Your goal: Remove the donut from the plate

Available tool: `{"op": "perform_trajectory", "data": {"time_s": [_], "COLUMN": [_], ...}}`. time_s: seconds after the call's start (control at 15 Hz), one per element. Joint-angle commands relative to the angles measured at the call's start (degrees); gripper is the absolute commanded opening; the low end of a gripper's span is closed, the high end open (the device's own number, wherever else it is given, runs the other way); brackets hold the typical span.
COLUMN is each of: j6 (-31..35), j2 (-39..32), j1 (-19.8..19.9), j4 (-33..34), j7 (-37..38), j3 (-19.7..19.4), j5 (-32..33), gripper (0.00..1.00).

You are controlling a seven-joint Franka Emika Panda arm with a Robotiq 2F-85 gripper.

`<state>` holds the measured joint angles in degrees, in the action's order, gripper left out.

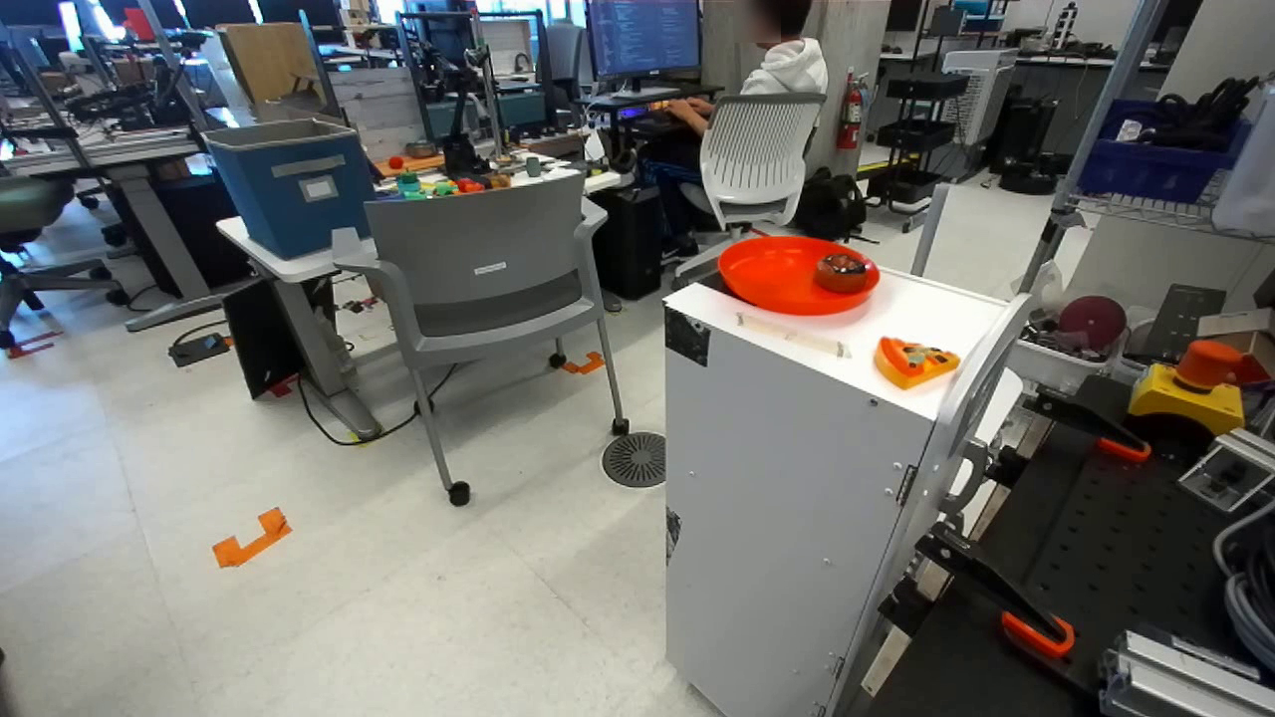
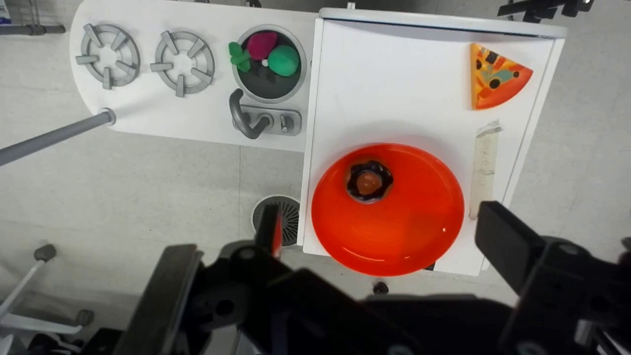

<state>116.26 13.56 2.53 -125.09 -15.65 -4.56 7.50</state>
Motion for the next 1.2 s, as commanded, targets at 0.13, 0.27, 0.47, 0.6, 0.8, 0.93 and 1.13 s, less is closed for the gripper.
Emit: {"op": "perform_trajectory", "data": {"time_s": [0.13,0.27,0.47,0.6,0.8,0.93,1.13], "j6": [-0.2,-0.2,1.0,2.5,4.6,5.2,4.4], "j2": [-0.3,-0.3,0.1,-0.3,-1.1,-1.9,-3.6], "j1": [-0.1,-0.1,-0.2,-0.3,-0.3,-0.3,-0.2], "j4": [0.1,0.1,-0.4,-0.5,-0.1,0.5,1.2], "j7": [-1.3,-1.3,-0.9,1.0,4.1,5.3,6.3], "j3": [-0.1,-0.1,-0.2,-0.1,0.2,0.3,0.5], "j5": [0.0,0.0,-0.9,-2.3,-4.1,-4.8,-4.6], "gripper": [1.00,1.00,1.00,1.00,1.00,1.00,1.00]}}
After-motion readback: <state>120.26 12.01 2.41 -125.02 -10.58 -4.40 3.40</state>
